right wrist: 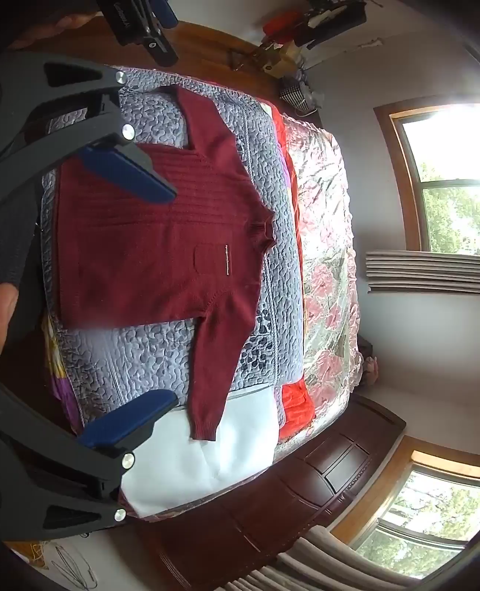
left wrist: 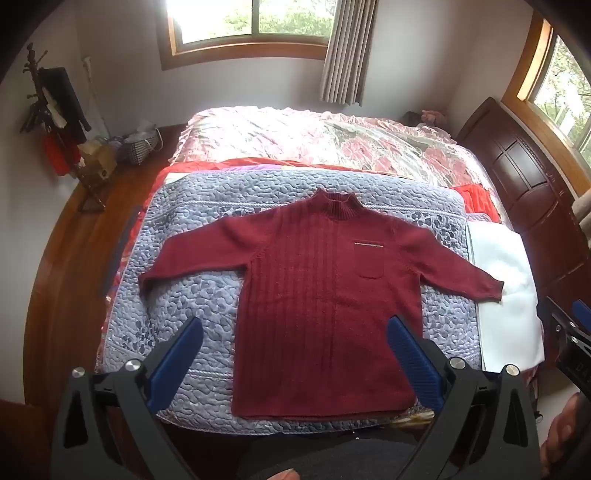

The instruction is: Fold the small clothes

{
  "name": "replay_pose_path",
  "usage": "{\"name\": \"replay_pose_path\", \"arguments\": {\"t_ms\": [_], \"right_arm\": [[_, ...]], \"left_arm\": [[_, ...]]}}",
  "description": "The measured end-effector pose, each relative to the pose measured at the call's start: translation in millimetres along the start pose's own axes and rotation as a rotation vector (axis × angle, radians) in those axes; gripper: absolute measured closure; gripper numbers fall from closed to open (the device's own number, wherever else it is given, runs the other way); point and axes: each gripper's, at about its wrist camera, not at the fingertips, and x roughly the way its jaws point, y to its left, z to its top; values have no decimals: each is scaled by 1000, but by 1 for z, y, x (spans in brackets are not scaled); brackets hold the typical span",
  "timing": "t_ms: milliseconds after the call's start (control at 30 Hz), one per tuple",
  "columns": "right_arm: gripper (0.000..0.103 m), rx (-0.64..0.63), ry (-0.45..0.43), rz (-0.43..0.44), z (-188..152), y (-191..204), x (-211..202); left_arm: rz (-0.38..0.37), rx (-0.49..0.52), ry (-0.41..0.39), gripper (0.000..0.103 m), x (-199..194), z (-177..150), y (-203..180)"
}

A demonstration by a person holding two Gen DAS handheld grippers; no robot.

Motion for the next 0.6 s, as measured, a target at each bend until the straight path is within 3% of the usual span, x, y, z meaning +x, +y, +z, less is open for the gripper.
{"name": "replay_pose_path", "arguments": {"t_ms": [600], "right_arm": [[3, 1, -11, 4, 3, -1, -3]], "left_arm": [[-1, -3, 3, 4, 3, 1, 2]]}}
